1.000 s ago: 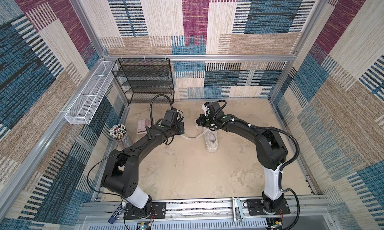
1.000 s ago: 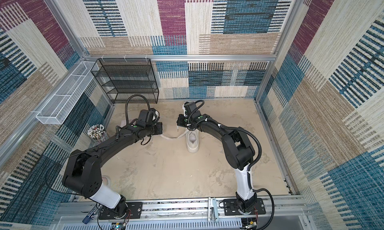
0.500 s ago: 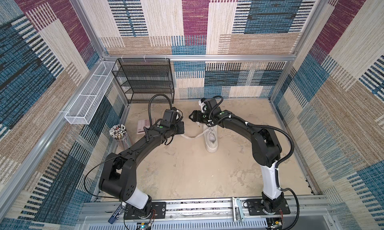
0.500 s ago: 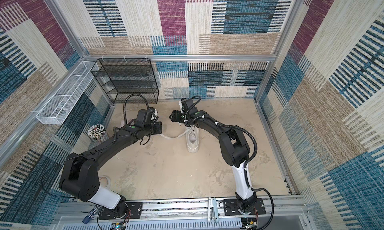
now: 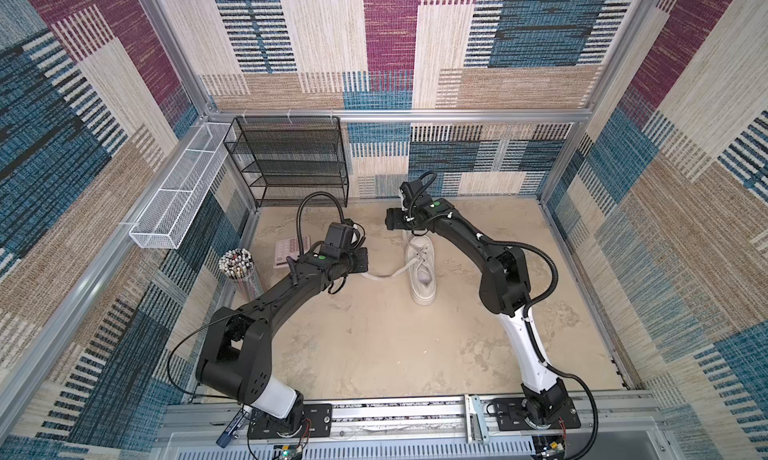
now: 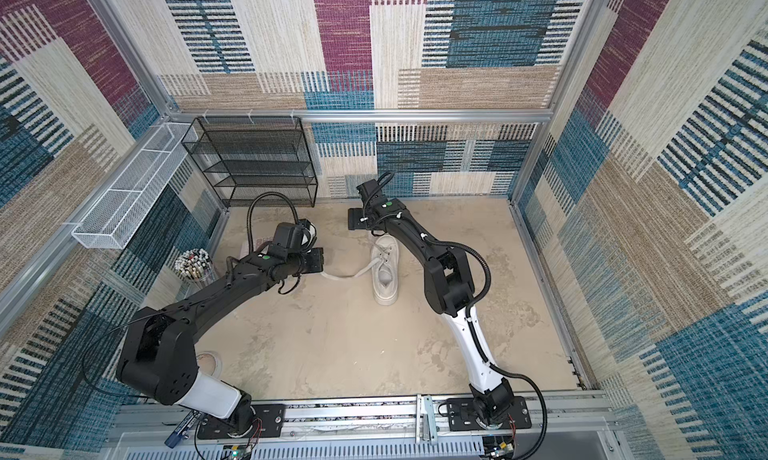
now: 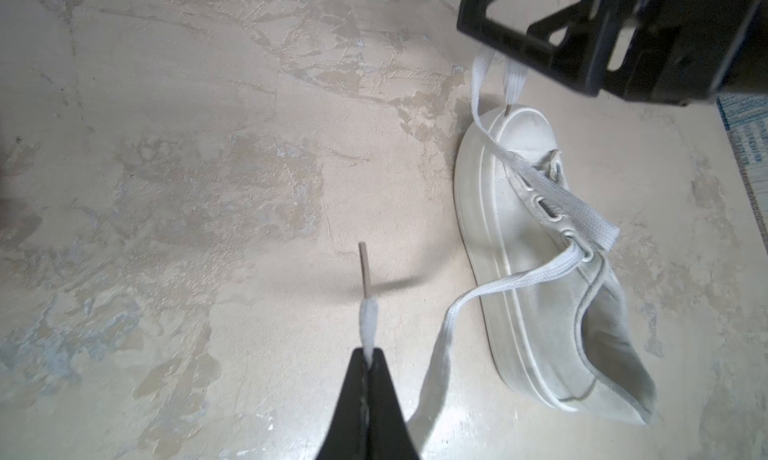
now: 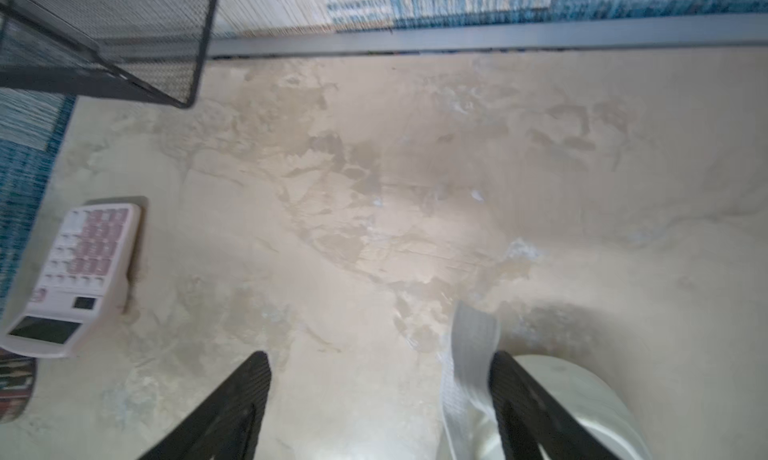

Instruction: Tie the shoes

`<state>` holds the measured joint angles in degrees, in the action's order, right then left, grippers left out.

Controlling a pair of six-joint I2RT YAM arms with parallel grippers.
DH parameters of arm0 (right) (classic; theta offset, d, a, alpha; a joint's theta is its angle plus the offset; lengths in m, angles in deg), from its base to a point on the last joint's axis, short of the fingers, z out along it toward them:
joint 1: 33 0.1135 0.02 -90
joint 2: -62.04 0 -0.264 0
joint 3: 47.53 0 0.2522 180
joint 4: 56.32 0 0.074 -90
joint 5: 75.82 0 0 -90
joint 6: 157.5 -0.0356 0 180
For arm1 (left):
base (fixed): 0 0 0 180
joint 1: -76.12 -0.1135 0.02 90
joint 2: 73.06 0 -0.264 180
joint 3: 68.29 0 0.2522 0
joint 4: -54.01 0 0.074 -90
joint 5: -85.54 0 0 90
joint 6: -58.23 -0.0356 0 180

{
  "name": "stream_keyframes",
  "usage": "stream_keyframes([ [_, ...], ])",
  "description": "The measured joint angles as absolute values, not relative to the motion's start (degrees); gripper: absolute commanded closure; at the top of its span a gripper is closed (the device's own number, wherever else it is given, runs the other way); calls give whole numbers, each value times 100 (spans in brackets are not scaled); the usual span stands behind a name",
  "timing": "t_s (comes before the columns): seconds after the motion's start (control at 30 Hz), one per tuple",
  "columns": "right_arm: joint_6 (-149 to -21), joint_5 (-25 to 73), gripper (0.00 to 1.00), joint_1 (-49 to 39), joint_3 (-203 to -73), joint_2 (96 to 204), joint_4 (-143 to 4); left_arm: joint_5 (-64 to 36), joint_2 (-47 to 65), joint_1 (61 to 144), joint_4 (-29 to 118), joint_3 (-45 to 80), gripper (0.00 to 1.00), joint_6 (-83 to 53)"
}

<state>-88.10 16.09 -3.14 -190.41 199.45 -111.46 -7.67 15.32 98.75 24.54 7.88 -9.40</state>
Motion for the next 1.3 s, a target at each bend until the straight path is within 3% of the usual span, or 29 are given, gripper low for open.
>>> stream_keyframes([
  [0.13, -8681, 1930, 18, -484, -18475, 19790, -11336, -767, 1558, 9875, 2461, 815, 100, -940],
  [0.5, -8698, 4365, 20, -432, -16947, 18677, -10132, -789, 1606, 9875, 2699, 819, 100, -918],
  [0.73, -8803, 4151, 19, -421, -16896, 18985, -10231, -922, 1632, 9875, 2754, 791, 100, -813],
  [1.3, -8954, 4070, 20, -858, -16057, 18483, -9988, -1717, 2192, 9888, 3289, 1451, 100, -590],
])
